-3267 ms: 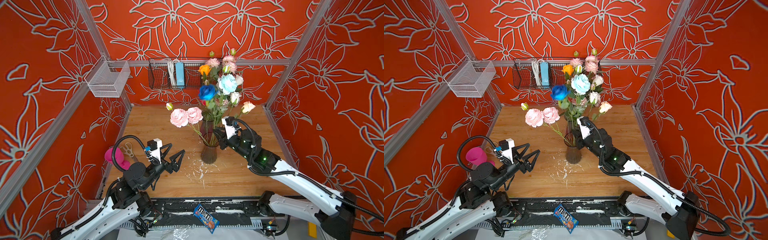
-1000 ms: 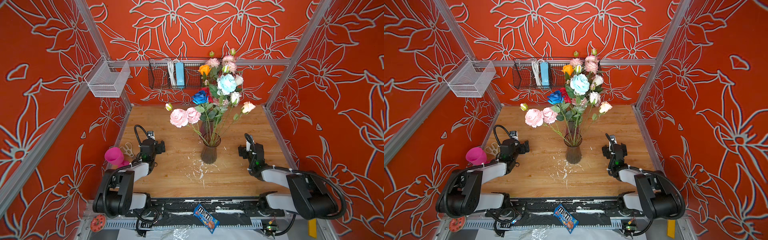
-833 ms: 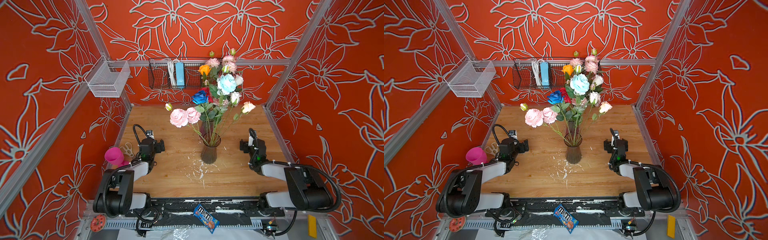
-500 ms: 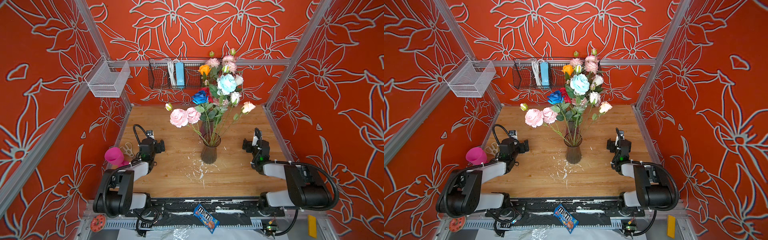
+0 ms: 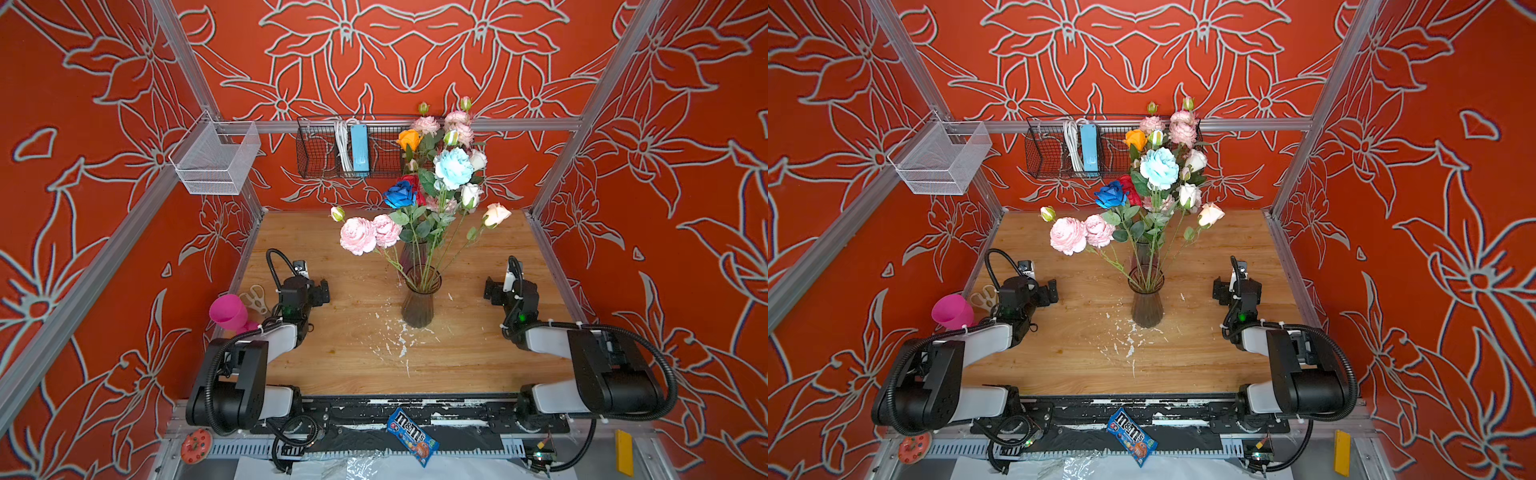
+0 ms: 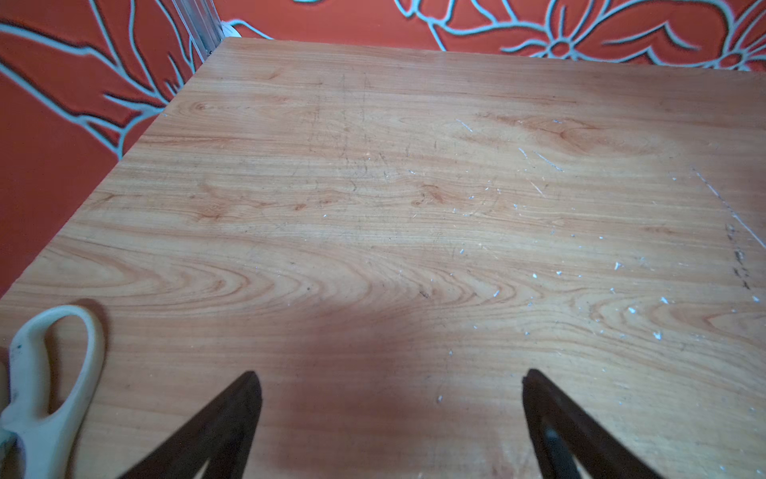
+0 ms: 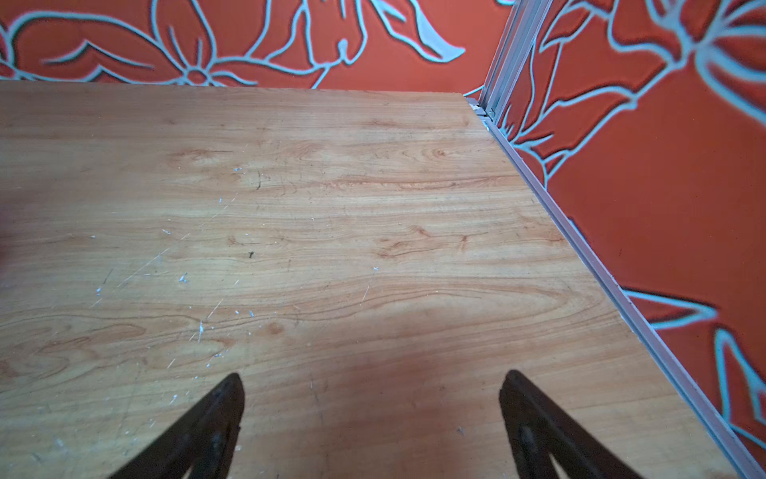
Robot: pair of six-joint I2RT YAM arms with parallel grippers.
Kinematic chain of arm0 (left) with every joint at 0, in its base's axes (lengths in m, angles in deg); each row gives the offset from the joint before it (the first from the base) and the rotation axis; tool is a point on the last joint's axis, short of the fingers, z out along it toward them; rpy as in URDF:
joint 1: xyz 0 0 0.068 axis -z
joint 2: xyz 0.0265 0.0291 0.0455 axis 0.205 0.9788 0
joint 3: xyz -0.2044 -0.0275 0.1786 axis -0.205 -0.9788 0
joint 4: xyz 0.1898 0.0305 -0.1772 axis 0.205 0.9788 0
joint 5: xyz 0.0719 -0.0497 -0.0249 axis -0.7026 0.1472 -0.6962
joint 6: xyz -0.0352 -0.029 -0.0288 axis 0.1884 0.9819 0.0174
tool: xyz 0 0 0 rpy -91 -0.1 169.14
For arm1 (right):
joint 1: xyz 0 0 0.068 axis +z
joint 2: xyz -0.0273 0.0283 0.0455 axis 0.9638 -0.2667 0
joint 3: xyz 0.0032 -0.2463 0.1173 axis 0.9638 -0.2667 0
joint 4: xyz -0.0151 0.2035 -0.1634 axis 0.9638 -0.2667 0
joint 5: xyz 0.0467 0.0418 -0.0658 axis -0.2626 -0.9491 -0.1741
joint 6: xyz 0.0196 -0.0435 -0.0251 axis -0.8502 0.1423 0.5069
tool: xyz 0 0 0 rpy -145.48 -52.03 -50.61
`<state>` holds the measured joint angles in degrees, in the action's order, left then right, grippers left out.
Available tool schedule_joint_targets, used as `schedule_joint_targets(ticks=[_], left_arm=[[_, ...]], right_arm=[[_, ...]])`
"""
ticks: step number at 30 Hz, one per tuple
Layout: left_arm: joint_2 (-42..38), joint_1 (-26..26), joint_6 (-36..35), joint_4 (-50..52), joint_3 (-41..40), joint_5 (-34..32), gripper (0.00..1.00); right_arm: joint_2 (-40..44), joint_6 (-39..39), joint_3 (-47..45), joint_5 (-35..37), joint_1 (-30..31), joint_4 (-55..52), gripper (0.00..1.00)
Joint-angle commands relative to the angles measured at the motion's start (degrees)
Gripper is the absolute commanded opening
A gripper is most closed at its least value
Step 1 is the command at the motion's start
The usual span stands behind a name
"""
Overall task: Arrange flowers in a vase
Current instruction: Reset both arms
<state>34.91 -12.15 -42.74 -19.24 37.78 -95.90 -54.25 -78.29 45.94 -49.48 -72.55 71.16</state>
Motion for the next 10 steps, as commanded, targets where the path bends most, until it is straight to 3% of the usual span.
schedule_joint_targets(ticks=[1,10], left_arm=[[0.15,-0.13,0.28,0.40,0.17,0.77,0.97],[0.07,-0.22,-0.09,0.51,0.26,1.92,0.97]], right_arm=[[-0.11,-0.07,-0.50,-0.03,0.52,1.34,0.97],[-0.22,0.52,0.15,0.39,1.41,0.44,0.97]])
